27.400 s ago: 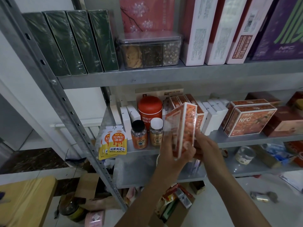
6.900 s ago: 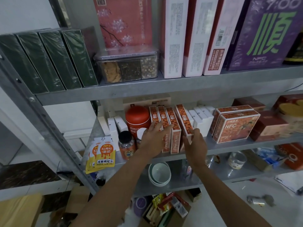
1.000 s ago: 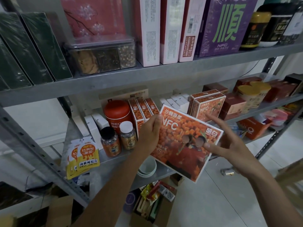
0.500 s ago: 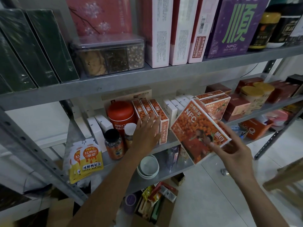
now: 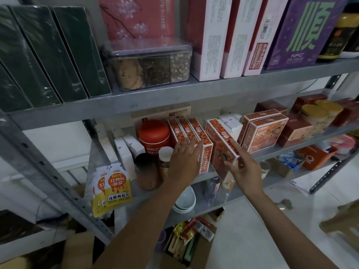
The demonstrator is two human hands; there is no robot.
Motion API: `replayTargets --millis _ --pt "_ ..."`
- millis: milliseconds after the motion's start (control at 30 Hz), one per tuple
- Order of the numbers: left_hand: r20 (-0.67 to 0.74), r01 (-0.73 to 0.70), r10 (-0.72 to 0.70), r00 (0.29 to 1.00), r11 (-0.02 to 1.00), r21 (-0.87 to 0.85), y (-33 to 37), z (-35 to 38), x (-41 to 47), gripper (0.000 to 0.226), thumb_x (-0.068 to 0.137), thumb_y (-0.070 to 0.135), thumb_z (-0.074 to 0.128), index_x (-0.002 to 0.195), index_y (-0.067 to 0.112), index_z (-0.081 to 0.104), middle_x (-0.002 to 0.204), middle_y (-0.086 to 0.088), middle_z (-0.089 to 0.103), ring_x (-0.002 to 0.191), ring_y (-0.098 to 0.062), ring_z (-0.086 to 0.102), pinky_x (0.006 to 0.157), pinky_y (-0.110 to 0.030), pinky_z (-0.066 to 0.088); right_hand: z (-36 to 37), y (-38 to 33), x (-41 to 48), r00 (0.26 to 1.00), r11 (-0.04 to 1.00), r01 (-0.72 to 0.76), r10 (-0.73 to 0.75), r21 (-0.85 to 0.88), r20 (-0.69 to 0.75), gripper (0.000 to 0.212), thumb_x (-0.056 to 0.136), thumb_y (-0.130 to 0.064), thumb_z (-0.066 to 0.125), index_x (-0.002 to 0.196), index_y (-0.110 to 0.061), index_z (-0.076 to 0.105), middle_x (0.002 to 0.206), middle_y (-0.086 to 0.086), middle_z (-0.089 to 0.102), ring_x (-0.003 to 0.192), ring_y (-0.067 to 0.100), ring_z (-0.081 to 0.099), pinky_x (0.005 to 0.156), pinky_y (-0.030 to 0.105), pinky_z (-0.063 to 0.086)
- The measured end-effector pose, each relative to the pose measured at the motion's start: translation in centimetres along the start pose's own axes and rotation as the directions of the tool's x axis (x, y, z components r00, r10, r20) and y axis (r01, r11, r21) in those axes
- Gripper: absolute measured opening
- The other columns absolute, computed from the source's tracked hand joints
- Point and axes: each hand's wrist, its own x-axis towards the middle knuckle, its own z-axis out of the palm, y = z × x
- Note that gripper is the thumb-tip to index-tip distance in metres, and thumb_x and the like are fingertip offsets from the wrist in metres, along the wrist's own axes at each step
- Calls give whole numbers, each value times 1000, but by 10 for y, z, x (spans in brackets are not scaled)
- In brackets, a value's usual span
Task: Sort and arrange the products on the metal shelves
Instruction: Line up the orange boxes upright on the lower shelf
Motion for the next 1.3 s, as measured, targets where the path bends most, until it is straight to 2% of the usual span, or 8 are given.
replayTargets --millis 133,333,600,767,867,967,1100,1300 --pt "1 9 -9 1000 999 36 2 2 3 69 93 27 58 153 23 24 161 -5 22 149 -26 15 120 -44 7 18 4 13 1000 999 -2 2 -38 14 76 76 -3 80 143 -20 49 130 6 63 114 25 62 97 33 48" --pt "-25 13 -12 1000 998 55 4 1 3 67 91 25 60 151 21 31 158 -7 30 147 -27 23 120 -44 12 40 7 27 992 997 -68 71 -30 103 76 81 -6 76 147 -22 42 135 9 60 119 30 58 99 46 48" --pt "-42 76 -73 997 992 103 18 -3 12 62 88 28 64 144 20 39 148 -5 42 137 -27 37 116 -46 26 40 13 42 965 984 122 -148 129 216 81 82 -14 77 147 -24 30 133 7 58 113 18 59 96 31 49" --pt "29 118 -129 991 962 248 33 -1 19 89 81 42 70 152 30 17 145 -10 36 132 -34 36 113 -55 27 31 28 52 927 979 204 -200 19 317 67 92 -64 35 147 -28 29 131 9 61 106 22 67 88 33 54" --pt "38 117 -140 989 924 364 41 3 23 97 77 49 71 152 37 11 140 -15 36 126 -38 37 106 -61 32 31 37 62 927 978 175 -126 -112 353 66 94 -56 38 149 -19 34 127 10 62 104 22 67 86 38 57" --pt "67 163 -202 977 914 370 47 4 30 98 77 49 70 149 44 3 139 -14 27 126 -39 29 106 -65 28 36 48 75 916 888 330 -219 -322 336 70 87 -39 69 145 -13 40 132 16 53 115 29 55 96 41 47" --pt "100 259 -307 946 907 333 51 4 35 95 79 37 70 147 50 4 139 -9 22 128 -37 23 109 -67 23 21 53 96 895 843 412 -305 -346 325 83 76 -41 80 142 -5 45 134 23 49 121 40 47 101 46 35" --pt "168 328 -396 903 886 327 59 2 37 98 81 30 67 147 53 -3 145 -11 17 134 -37 14 113 -66 11 16 72 119 788 721 531 -227 -445 572 85 91 -56 51 155 -16 14 163 12 7 150 30 4 119 47 -5"
